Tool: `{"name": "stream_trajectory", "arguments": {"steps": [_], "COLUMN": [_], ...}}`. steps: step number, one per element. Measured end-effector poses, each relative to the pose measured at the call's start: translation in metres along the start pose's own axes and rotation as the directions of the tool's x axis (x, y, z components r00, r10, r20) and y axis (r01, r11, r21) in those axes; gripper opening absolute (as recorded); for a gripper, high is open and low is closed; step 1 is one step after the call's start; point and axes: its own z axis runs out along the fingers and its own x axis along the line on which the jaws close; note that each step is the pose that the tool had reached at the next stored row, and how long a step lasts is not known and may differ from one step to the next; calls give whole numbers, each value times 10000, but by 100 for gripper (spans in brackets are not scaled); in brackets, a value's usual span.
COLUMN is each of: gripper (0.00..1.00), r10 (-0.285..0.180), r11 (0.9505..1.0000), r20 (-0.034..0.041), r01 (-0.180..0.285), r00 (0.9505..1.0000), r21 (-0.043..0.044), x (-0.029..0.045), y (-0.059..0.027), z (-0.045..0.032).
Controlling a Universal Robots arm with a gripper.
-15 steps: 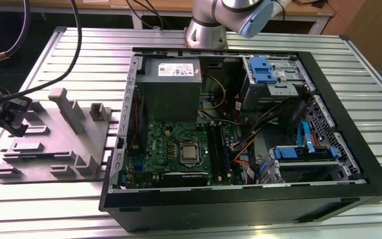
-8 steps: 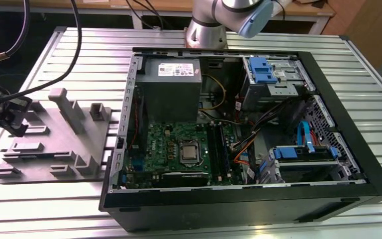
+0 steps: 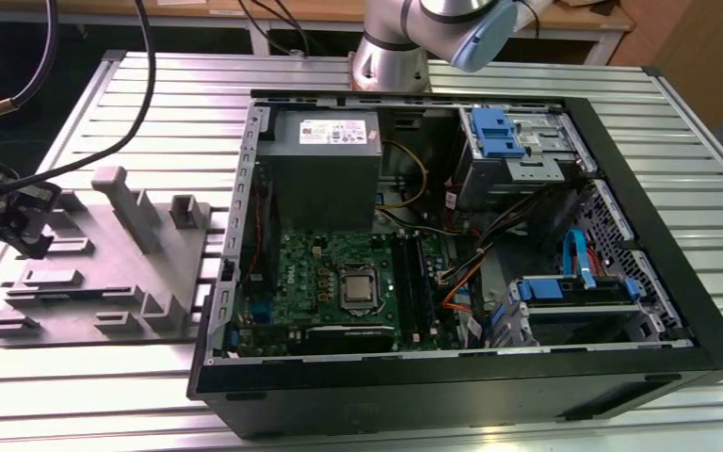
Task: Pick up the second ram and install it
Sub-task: 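Pick up the second ram and move it above second insertion slot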
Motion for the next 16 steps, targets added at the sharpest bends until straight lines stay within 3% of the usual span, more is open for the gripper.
{"name": "stream_trajectory", "arguments": {"steps": [4,8,12,16], "gripper": [10,10,10,10], "r10": [-724,-1445,-2163,-2862], "r11": [9974,9895,9763,9582], "r20": [-32,-62,-90,-119], "r01": [724,1445,2163,2861], "r00": [9974,9895,9763,9581], "r21": [-18,-38,-60,-83], "x": [0,0,1,1], "y": [-1,-2,-3,-4], "z": [12,32,56,75]}}
